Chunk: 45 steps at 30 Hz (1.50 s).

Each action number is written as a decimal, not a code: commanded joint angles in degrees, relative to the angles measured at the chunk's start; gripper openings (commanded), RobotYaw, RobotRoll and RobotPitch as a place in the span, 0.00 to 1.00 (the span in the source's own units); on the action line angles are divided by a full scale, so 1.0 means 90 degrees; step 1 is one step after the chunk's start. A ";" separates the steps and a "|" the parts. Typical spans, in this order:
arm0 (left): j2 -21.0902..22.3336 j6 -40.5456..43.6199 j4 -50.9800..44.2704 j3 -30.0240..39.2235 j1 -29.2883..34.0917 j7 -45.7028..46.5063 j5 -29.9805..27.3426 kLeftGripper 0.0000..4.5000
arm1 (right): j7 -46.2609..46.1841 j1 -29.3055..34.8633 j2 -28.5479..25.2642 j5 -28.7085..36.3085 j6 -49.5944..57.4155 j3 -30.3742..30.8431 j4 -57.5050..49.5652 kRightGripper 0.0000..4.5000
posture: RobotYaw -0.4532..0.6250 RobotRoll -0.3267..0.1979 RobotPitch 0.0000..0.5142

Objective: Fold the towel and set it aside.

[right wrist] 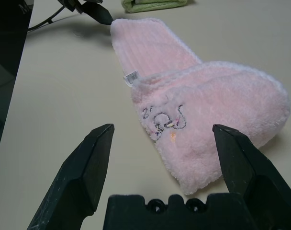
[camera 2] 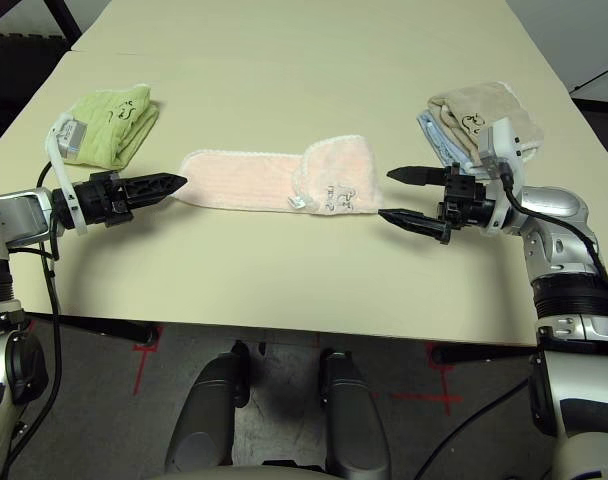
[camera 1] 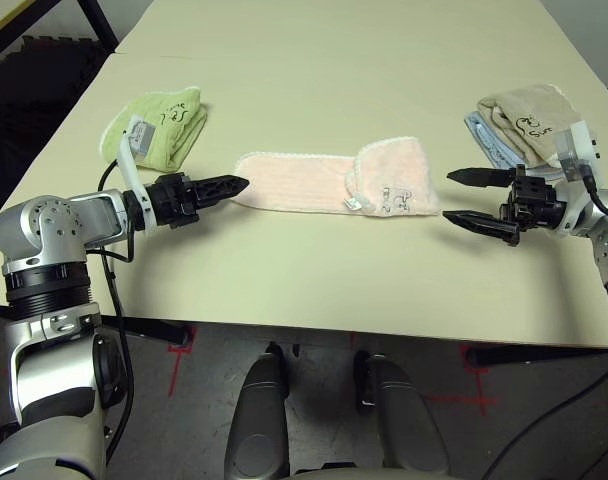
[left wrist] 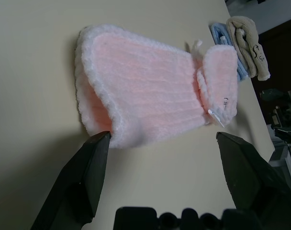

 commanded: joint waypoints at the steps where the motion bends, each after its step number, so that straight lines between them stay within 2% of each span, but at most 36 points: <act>1: 0.0183 -0.0194 -0.0199 -0.0319 0.0193 -0.0305 -0.0040 1.00 | -0.0070 0.0007 0.0035 0.0080 0.0131 -0.0149 0.0049 0.99 | 0.43 0.62 0.40; 4: 0.0845 -0.1289 -0.0769 -0.1247 0.0677 -0.1436 0.0321 1.00 | -0.0226 0.0028 0.0123 0.0073 0.0232 -0.0160 0.0041 0.99 | 0.43 0.62 0.40; 8: 0.1525 -0.3437 -0.0928 -0.2210 0.1000 -0.2847 0.1143 1.00 | -0.0814 -0.0023 0.0453 0.0177 0.0740 -0.0253 -0.0059 0.99 | 0.44 0.62 0.40; 10: 0.1578 -0.4248 -0.0726 -0.2382 0.0914 -0.3216 0.1421 1.00 | -0.1048 -0.0077 0.0657 0.0245 0.1038 -0.0276 -0.0135 0.99 | 0.44 0.62 0.40; 14: 0.1586 -0.5270 -0.0284 -0.2546 0.0684 -0.3703 0.1831 1.00 | -0.1280 -0.0268 0.0860 0.0234 0.1253 -0.0293 -0.0110 0.99 | 0.44 0.62 0.40; 19: 0.1682 -0.6574 0.0233 -0.2765 0.0448 -0.4199 0.2479 1.00 | -0.1417 -0.0822 0.0981 0.0097 0.1227 -0.0261 0.0546 0.99 | 0.44 0.62 0.39; 25: 0.1507 -0.7085 0.0617 -0.2673 0.0223 -0.4300 0.2654 1.00 | -0.1179 -0.1628 0.1046 0.0023 0.1587 -0.0214 0.1711 0.99 | 0.45 0.62 0.39; 28: 0.1426 -0.7249 0.0662 -0.2580 0.0211 -0.4255 0.2635 1.00 | -0.1163 -0.1833 0.1089 -0.0452 0.0586 -0.0026 0.2152 0.99 | 0.46 0.62 0.38; 31: 0.1352 -0.7388 0.0693 -0.2505 0.0220 -0.4232 0.2608 1.00 | -0.0900 -0.1921 0.1123 -0.0962 -0.0676 0.0249 0.2517 0.99 | 0.46 0.62 0.38; 37: 0.1365 -0.7438 0.0714 -0.2517 0.0290 -0.4267 0.2627 1.00 | -0.0604 -0.2102 0.1122 -0.0927 -0.0801 0.0059 0.2882 0.99 | 0.46 0.62 0.37; 45: 0.1329 -0.7503 0.0795 -0.2559 0.0267 -0.4294 0.2649 1.00 | -0.0876 -0.2104 0.1084 -0.1115 -0.1198 -0.0010 0.3068 0.99 | 0.45 0.62 0.37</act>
